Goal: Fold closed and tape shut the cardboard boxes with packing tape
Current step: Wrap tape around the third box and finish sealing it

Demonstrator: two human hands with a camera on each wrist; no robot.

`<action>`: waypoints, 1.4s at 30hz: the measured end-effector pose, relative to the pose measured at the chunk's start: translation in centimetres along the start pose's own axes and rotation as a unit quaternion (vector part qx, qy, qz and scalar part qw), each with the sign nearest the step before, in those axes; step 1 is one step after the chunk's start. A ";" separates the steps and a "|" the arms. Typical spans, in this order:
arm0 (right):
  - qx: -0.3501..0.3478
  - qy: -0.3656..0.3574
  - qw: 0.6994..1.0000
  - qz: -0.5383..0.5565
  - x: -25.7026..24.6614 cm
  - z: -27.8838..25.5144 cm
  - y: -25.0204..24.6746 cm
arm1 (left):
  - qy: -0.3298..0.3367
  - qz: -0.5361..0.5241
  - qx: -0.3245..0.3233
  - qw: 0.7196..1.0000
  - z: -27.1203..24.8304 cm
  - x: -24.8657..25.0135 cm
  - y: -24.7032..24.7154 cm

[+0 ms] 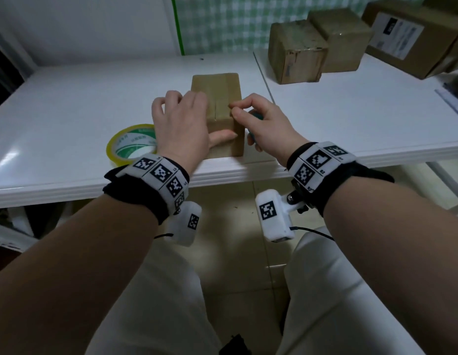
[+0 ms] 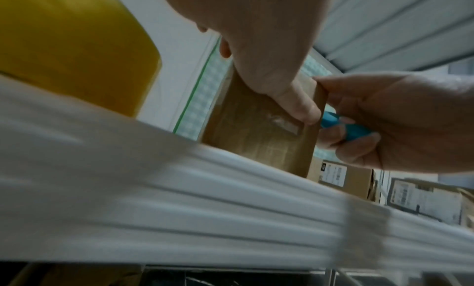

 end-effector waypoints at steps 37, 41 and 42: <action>-0.060 0.276 0.959 -0.039 -3.0 -1.1 -4.6 | -0.320 -0.509 -0.149 0.785 1.0 1.2 -3.3; 0.024 0.204 0.979 0.008 -3.9 0.2 -6.6 | -0.333 -0.547 -0.142 0.755 2.8 3.0 -4.2; 0.060 0.187 0.980 0.018 -4.0 0.7 -7.2 | -0.324 -0.551 -0.147 0.755 3.3 3.5 -4.3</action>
Point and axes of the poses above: each hand's wrist, its own z-axis towards the middle knuckle, its own y-axis out of the palm, x = y × z, the point moved 2 cm from there along z, towards the middle knuckle, and after that the axes turned 15 degrees about x, right-handed, at the moved point
